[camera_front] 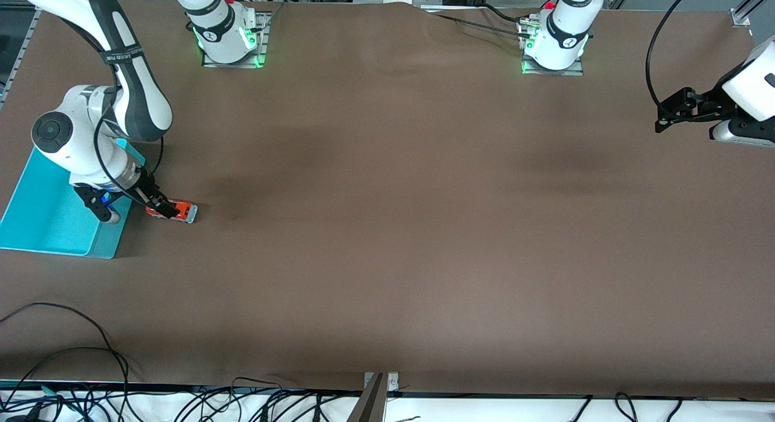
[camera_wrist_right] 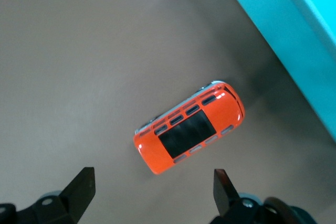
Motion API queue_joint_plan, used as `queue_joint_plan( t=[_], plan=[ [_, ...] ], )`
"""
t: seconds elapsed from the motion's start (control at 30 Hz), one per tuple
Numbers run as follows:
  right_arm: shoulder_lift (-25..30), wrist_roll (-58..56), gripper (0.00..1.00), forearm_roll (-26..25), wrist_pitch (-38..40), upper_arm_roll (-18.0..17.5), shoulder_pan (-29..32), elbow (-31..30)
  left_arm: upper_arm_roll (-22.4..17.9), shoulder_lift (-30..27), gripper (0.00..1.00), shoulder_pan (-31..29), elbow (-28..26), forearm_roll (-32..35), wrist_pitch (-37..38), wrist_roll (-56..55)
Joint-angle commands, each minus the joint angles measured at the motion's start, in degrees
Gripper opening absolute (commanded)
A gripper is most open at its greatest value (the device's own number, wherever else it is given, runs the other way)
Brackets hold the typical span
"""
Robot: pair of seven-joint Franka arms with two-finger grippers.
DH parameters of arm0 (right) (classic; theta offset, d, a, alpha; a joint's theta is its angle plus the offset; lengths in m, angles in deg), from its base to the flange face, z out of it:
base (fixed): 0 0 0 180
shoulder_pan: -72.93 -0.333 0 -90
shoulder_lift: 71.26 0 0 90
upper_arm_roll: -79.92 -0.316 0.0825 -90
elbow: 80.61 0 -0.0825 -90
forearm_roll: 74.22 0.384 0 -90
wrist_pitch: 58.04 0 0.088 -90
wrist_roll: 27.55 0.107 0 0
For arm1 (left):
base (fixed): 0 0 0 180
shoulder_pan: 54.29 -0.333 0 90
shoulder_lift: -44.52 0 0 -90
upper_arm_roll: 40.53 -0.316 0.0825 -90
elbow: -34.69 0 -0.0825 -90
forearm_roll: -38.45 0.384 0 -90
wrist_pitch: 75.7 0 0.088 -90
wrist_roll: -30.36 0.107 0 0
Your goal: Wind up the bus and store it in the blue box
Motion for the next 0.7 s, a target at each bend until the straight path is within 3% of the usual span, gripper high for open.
queue_joint_plan(
  t=[0.0, 0.27, 0.67],
  plan=[
    [-0.1, 13.5, 1.0, -0.3, -2.0, -0.1, 0.2, -0.7, -0.3, 1.9, 1.0, -0.1, 2.7, 0.3, 1.6, -0.7],
    [-2.3, 30.8, 1.0, -0.7, -4.5, 0.3, 0.3, -0.8, -0.4, 2.9, 1.0, -0.4, 4.3, 0.2, 1.7, -0.7],
    [-6.5, 32.5, 1.0, -0.8, -6.3, 1.0, 1.1, -0.6, -0.3, 3.2, 1.0, -0.3, 4.4, 0.3, 1.6, -0.9]
  ],
)
